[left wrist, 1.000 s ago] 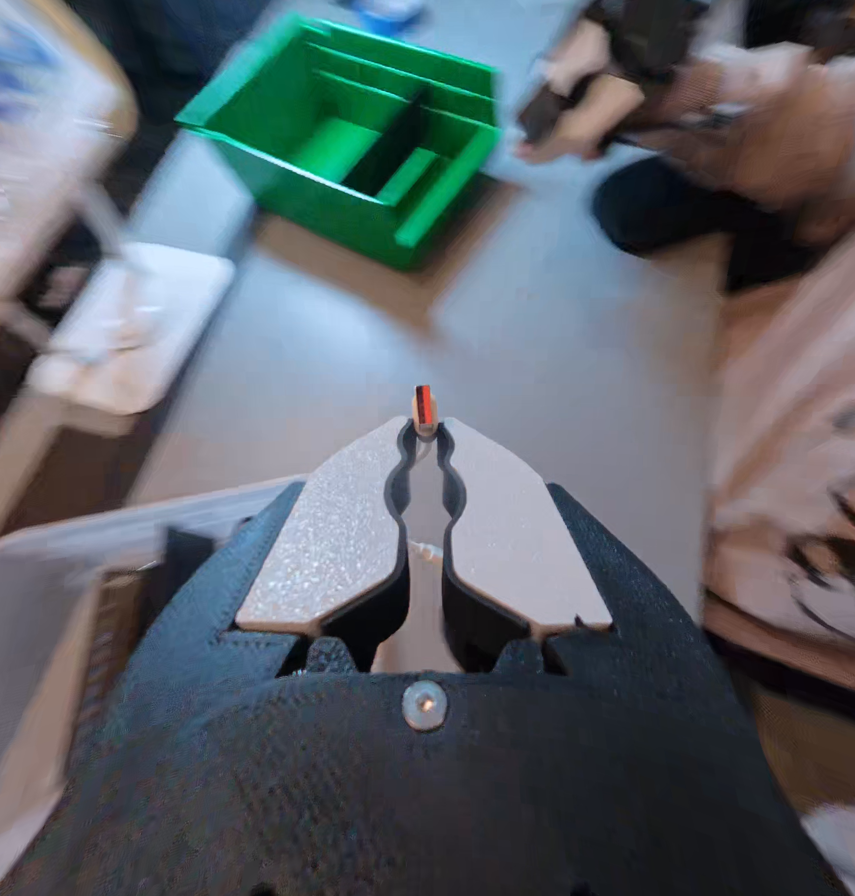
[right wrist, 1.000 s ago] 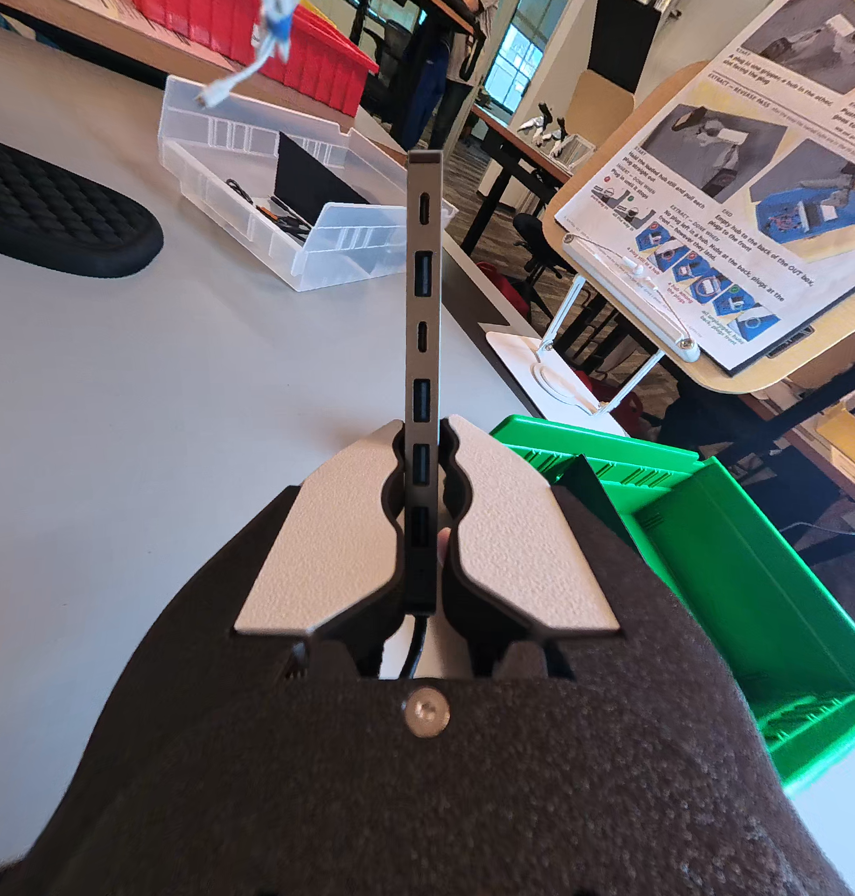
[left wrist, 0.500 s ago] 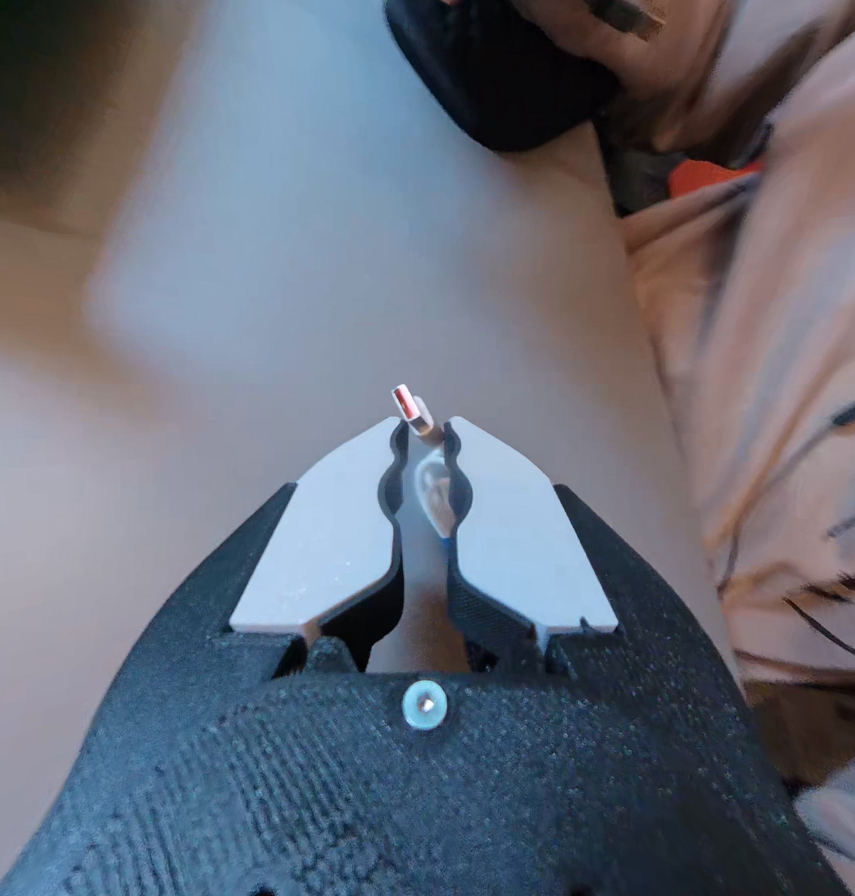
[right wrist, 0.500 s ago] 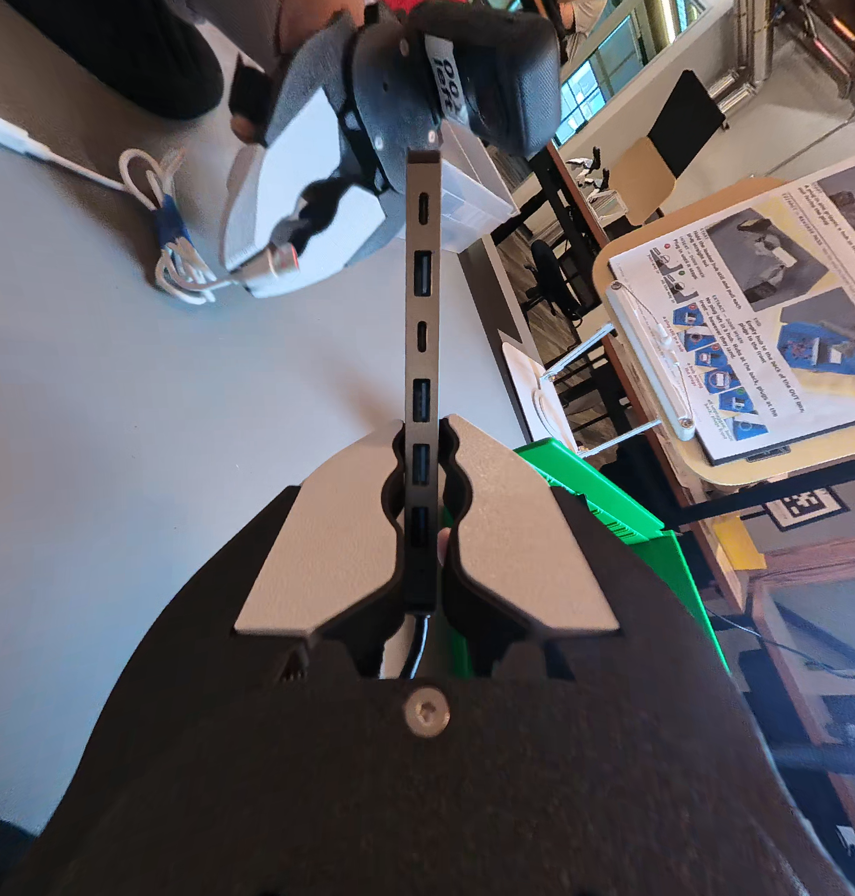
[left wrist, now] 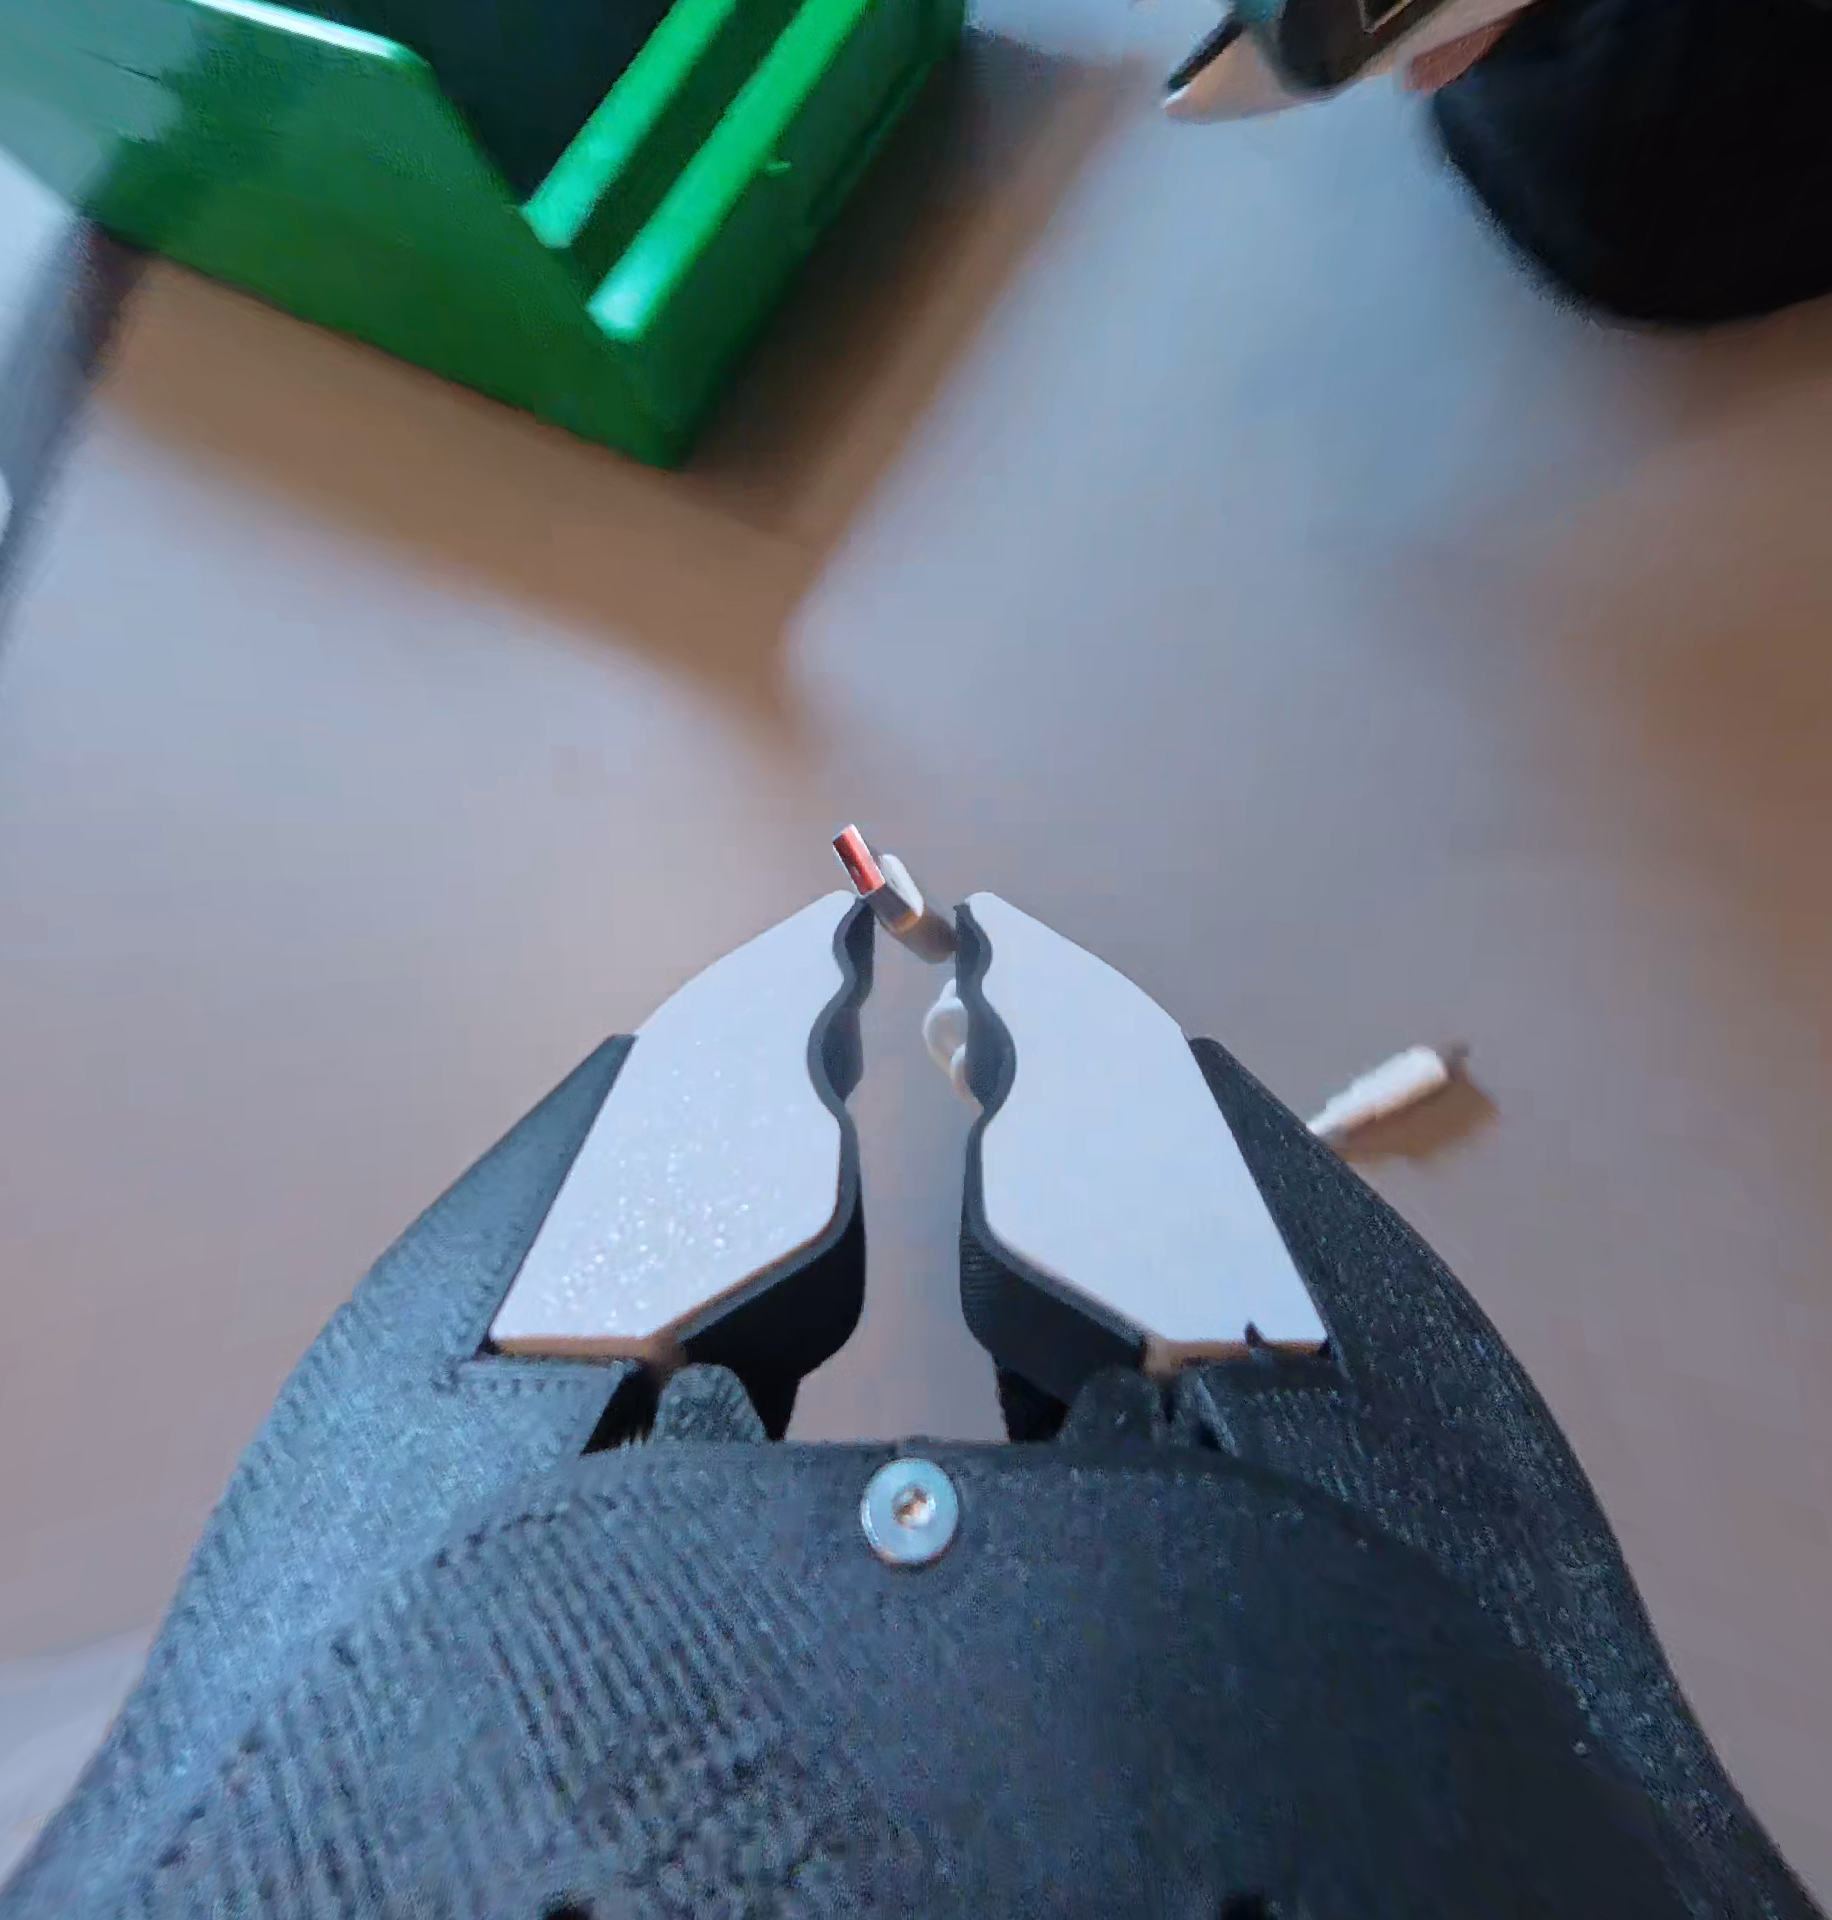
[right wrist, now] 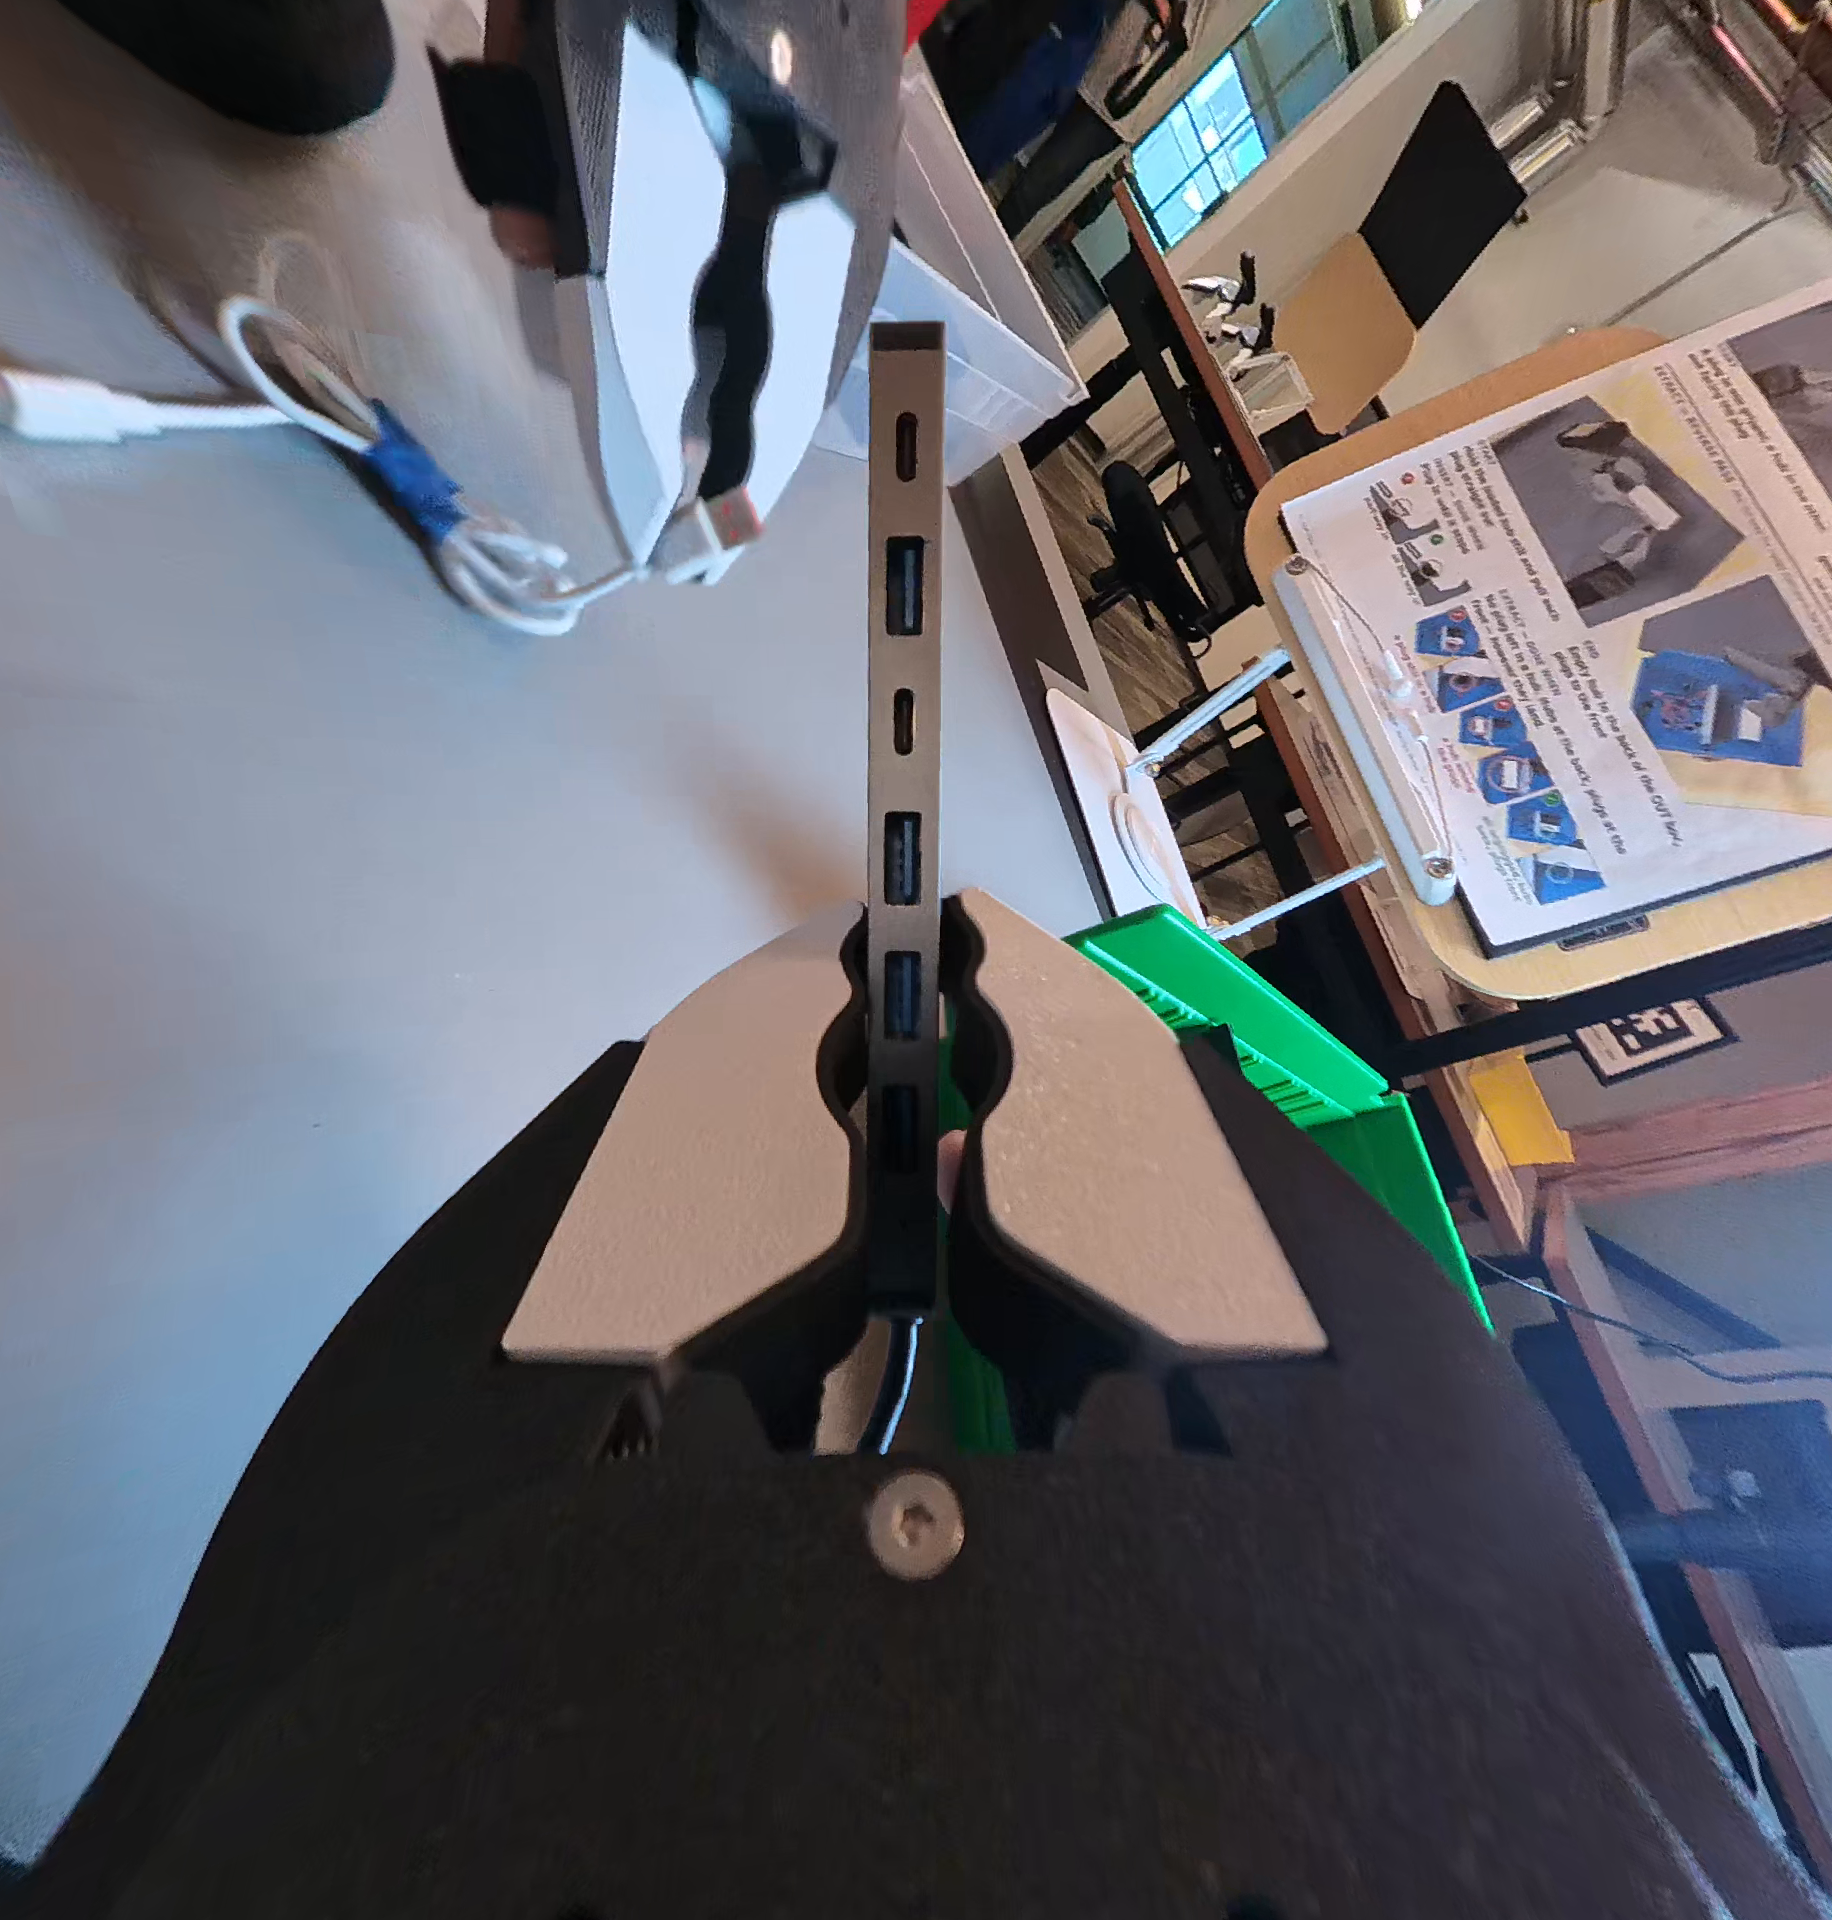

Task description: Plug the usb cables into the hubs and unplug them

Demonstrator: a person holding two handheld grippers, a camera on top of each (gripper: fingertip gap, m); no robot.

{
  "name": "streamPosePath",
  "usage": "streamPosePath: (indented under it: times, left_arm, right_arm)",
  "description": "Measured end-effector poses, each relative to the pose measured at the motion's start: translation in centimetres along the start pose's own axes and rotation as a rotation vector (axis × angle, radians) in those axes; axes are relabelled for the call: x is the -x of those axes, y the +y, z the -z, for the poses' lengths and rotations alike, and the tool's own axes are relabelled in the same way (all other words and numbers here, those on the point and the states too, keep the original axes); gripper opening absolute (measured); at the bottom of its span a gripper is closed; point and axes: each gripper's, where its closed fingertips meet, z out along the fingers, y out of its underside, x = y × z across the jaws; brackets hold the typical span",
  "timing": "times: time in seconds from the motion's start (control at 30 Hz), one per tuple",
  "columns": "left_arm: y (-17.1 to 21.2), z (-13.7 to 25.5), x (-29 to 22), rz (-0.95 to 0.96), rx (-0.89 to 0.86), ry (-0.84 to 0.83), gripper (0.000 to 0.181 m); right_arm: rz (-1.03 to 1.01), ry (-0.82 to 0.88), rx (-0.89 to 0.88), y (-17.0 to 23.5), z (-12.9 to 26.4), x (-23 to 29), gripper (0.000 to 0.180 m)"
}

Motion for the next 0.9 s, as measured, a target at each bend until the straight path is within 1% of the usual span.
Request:
streamPosePath:
  times: [0.07,0.1,0.17,0.23,0.27,0.3,0.37,0.4,0.47,0.53,0.57,0.7,0.9]
  left_arm:
    - [0.0,2.4,2.1,-0.097,0.107,-0.198,0.014]
    - [0.1,3.5,2.5,-0.142,0.174,-0.26,0.014]
    - [1.0,4.3,1.5,-0.192,0.331,-0.249,0.013]
    - [1.9,3.2,0.3,-0.234,0.432,-0.2,0.012]
    - [2.3,2.0,-0.7,-0.249,0.457,-0.143,0.012]
    - [2.6,0.6,-1.6,-0.254,0.449,-0.078,0.016]
    - [2.2,-1.7,-3.7,-0.226,0.364,0.064,0.03]
    - [1.7,-2.2,-4.7,-0.21,0.312,0.137,0.034]
    - [0.4,-2.1,-5.6,-0.204,0.196,0.221,0.038]
    - [-0.5,-0.9,-5.6,-0.229,0.103,0.278,0.033]
    - [-0.5,-0.3,-5.2,-0.245,0.081,0.282,0.034]
    - [0.4,1.7,-2.8,-0.298,0.072,0.214,0.036]
    - [1.1,3.2,-0.5,-0.214,-0.047,0.134,0.038]
  right_arm:
    - [-0.019,0.013,-0.003,0.1,0.1,-0.4,0.011]
    - [-0.034,0.014,-0.009,0.1,0.1,-0.5,0.011]
    - [-0.062,0.021,-0.022,0.0,0.1,-0.9,0.011]
    - [-0.072,0.03,-0.026,-0.1,0.2,-1.1,0.011]
    - [-0.071,0.036,-0.023,-0.1,0.2,-1.2,0.011]
    - [-0.067,0.041,-0.018,0.0,0.4,-1.3,0.011]
    - [-0.055,0.055,-0.006,0.2,0.7,-1.5,0.011]
    - [-0.048,0.061,0.002,0.4,0.8,-1.5,0.011]
    - [-0.026,0.07,0.025,1.1,1.0,-1.6,0.011]
    - [-0.016,0.063,0.045,1.7,0.9,-1.5,0.011]
    - [-0.014,0.059,0.051,1.9,0.8,-1.5,0.011]
    - [-0.002,0.041,0.079,2.4,0.5,-1.0,0.011]
    - [0.003,0.024,0.1,2.5,-0.1,-0.4,0.011]
